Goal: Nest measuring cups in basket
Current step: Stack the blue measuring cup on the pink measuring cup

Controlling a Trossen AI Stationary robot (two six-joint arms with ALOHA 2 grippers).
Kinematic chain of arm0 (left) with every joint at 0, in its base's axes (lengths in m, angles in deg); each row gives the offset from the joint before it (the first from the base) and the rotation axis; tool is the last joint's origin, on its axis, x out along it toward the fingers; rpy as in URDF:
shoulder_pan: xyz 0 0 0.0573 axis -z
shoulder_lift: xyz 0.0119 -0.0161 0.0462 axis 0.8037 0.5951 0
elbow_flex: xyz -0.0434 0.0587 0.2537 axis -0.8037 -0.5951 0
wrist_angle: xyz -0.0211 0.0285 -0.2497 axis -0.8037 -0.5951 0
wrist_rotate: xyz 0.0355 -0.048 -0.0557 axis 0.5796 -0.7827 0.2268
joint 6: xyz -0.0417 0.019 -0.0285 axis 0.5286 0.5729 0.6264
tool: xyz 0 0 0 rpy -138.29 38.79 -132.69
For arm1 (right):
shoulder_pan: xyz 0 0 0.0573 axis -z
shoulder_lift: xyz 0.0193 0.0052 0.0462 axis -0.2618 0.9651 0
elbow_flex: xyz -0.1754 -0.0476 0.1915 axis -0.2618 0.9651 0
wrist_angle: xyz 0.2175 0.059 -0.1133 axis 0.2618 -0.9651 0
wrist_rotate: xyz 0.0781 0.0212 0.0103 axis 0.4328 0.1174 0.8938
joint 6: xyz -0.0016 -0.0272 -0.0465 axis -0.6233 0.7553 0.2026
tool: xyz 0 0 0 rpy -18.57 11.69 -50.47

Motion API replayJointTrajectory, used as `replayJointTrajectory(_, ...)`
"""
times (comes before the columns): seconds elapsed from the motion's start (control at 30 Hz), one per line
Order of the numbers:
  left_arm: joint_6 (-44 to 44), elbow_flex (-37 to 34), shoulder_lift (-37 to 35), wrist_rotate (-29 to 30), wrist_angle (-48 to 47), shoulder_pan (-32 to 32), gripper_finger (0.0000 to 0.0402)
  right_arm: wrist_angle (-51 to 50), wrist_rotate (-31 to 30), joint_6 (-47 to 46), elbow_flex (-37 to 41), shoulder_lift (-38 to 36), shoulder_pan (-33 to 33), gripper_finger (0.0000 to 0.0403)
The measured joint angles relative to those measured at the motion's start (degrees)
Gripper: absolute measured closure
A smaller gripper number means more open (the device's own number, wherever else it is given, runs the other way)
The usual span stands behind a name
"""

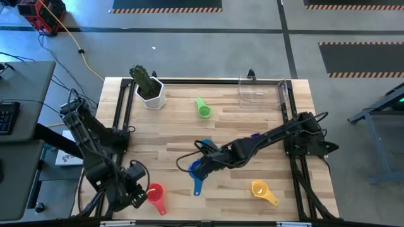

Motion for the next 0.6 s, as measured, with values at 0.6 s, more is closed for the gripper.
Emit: replayJointTrajectory(0.6, 11.8, 0.0, 10.2, -10.7, 0.1, 0.3, 0.0328, -0.5, 2.5, 3.9, 0.0, 0.0, 2.0, 0.0399)
